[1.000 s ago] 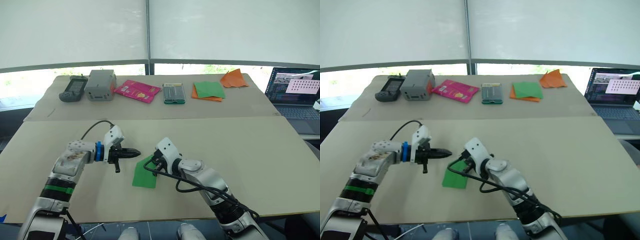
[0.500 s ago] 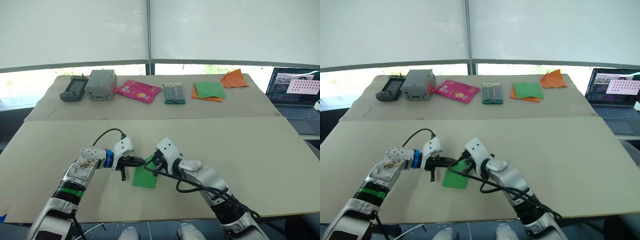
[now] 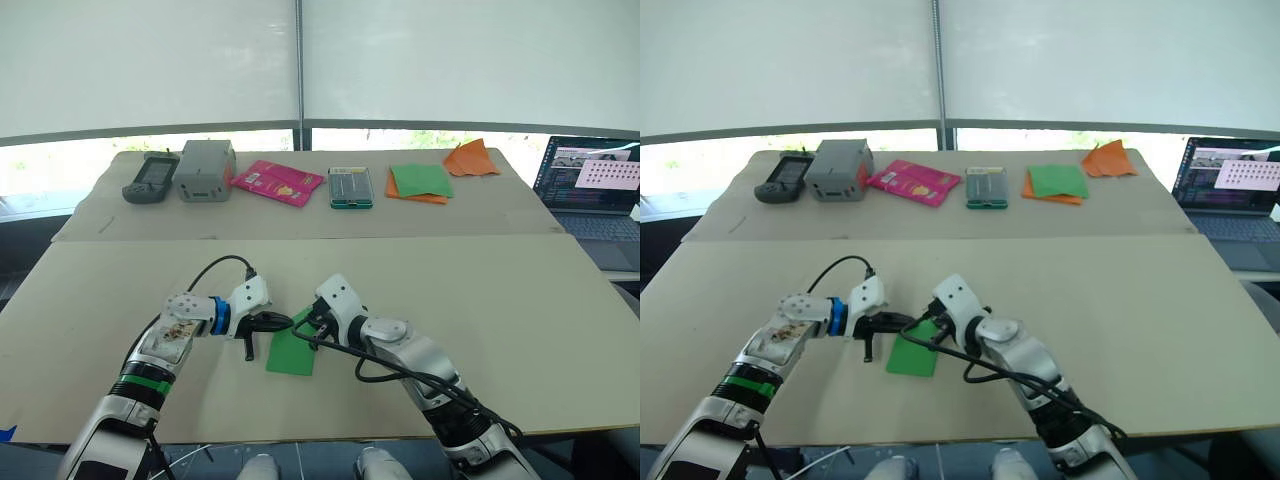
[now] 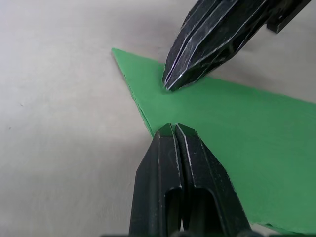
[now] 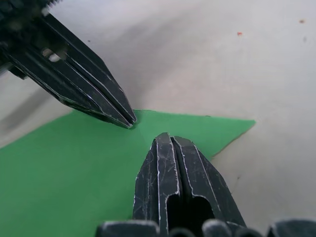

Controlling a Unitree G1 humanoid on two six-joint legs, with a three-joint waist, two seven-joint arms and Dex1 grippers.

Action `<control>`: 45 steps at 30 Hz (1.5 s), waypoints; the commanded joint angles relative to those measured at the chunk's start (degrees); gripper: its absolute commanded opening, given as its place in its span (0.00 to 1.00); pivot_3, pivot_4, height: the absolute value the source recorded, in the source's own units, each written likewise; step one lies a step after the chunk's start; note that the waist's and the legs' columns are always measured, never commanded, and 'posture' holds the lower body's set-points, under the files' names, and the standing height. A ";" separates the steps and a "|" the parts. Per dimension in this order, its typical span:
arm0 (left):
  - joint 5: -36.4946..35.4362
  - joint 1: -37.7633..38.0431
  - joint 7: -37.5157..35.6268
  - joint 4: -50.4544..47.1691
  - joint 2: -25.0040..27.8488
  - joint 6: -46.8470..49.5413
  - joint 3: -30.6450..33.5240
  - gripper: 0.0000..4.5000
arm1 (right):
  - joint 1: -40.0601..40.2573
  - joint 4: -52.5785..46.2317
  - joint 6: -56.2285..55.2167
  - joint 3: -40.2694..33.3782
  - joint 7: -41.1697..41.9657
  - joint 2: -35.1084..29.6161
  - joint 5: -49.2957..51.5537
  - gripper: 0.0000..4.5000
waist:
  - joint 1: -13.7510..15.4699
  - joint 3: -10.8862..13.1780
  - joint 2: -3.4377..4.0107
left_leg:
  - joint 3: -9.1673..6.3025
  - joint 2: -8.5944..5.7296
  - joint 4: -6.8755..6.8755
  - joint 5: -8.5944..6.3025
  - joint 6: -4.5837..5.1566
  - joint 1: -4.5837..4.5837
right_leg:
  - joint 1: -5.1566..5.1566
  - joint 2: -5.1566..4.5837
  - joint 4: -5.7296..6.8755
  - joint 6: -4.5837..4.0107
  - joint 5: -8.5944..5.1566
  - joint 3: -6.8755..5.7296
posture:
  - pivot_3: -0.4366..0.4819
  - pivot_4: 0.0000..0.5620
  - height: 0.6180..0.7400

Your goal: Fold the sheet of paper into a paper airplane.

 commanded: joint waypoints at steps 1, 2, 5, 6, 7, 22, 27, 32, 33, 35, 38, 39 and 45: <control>1.71 1.39 0.20 0.44 -0.02 1.21 -1.50 0.02 | -1.02 4.67 -4.45 -2.01 0.50 -0.79 -0.72 0.00 | 0.05 -0.01 0.01 | 0.00 0.00 0.00 0.00 0.00 0.00 | 0.01 0.00 0.00 0.00 0.00 0.00 | 0.48 0.27 1.00; 1.68 1.46 0.23 0.31 0.00 1.26 -1.46 0.02 | -1.24 5.52 -5.32 -2.15 0.91 -1.05 -0.74 0.00 | 0.09 -0.01 0.01 | 0.00 0.00 0.00 0.00 0.00 0.00 | 0.01 0.00 -0.01 0.00 0.00 0.00 | 0.48 0.27 1.00; 1.62 1.77 0.26 -0.23 0.16 1.34 -1.35 0.02 | -2.06 9.08 -8.55 -2.04 2.48 -1.35 -0.94 0.00 | 0.05 -0.02 0.01 | 0.00 0.00 0.02 0.00 0.00 0.00 | 0.05 0.00 -0.01 0.01 0.01 0.00 | 0.48 0.27 1.00; 1.62 1.85 0.27 -0.35 0.21 1.36 -1.31 0.02 | -2.35 10.31 -9.51 -1.97 2.95 -1.41 -1.08 0.00 | 0.02 -0.02 0.02 | 0.00 0.00 0.02 0.00 0.00 0.00 | 0.05 0.00 -0.01 0.02 0.01 0.00 | 0.48 0.27 1.00; 1.64 1.90 0.28 -0.44 0.25 1.38 -1.28 0.02 | -2.66 11.56 -10.42 -2.08 3.29 -1.40 -1.14 0.00 | 0.00 -0.03 0.03 | 0.00 0.00 0.01 0.00 0.00 0.01 | 0.05 0.00 0.00 0.03 0.02 0.00 | 0.48 0.27 1.00; 1.58 2.99 0.50 -2.15 1.22 2.00 -0.56 0.02 | -4.57 22.89 -19.17 -3.52 6.42 -1.04 -1.68 0.00 | -0.38 -0.08 0.08 | 0.00 0.00 0.01 0.00 0.00 0.21 | 0.21 0.00 0.02 0.01 0.01 0.00 | 0.48 0.27 1.00; 1.57 3.04 0.53 -2.33 1.34 2.20 -0.48 0.02 | -2.10 20.97 -20.90 -2.63 8.46 -2.13 -1.60 0.00 | -0.25 -0.08 0.09 | 0.00 0.00 0.01 0.00 0.00 0.21 | 0.23 0.00 0.02 0.01 0.00 0.00 | 0.48 0.27 1.00; 1.49 2.96 0.61 -2.70 1.30 2.58 -0.48 0.02 | 3.72 13.40 -19.75 0.30 10.99 -2.79 -1.02 0.00 | -0.33 -0.13 0.10 | 0.00 0.00 -0.01 0.00 0.00 0.21 | 0.23 0.00 0.01 0.04 -0.03 0.01 | 0.48 0.27 1.00; 1.50 2.95 0.65 -2.72 1.28 2.62 -0.51 0.02 | 5.29 12.15 -19.57 0.83 11.17 -2.99 -1.05 0.00 | -0.36 -0.16 0.11 | 0.00 0.00 -0.01 0.00 0.01 0.20 | 0.23 0.00 0.01 0.04 -0.04 0.01 | 0.48 0.27 1.00; 1.48 2.98 0.72 -2.80 1.27 2.72 -0.52 0.02 | 7.40 10.45 -19.21 1.25 11.39 -3.18 -0.96 0.00 | -0.37 -0.19 0.13 | 0.00 0.00 -0.03 -0.01 0.02 0.22 | 0.23 0.00 0.01 0.02 -0.07 0.01 | 0.48 0.27 1.00; 1.45 3.21 0.80 -3.12 1.35 2.92 -0.50 0.02 | 9.43 8.80 -18.76 1.78 12.25 -3.69 -1.07 0.00 | -0.40 -0.20 0.13 | 0.00 0.00 -0.03 -0.01 0.02 0.24 | 0.22 0.00 0.01 -0.03 -0.09 0.01 | 0.48 0.27 1.00; 1.48 3.28 0.82 -3.19 1.39 2.97 -0.49 0.02 | 9.79 8.44 -18.66 1.97 12.54 -3.84 -1.16 0.00 | -0.39 -0.20 0.12 | 0.00 0.00 -0.03 -0.01 0.02 0.25 | 0.22 0.00 0.01 -0.03 -0.10 0.01 | 0.48 0.27 1.00; 1.54 3.38 0.85 -3.42 1.72 3.22 -0.37 0.02 | 10.48 6.90 -17.32 5.09 14.79 -5.40 -2.52 0.00 | -0.43 -0.21 0.11 | 0.01 0.00 -0.04 -0.02 0.01 0.27 | 0.22 0.00 0.00 -0.05 -0.11 0.01 | 0.48 0.27 1.00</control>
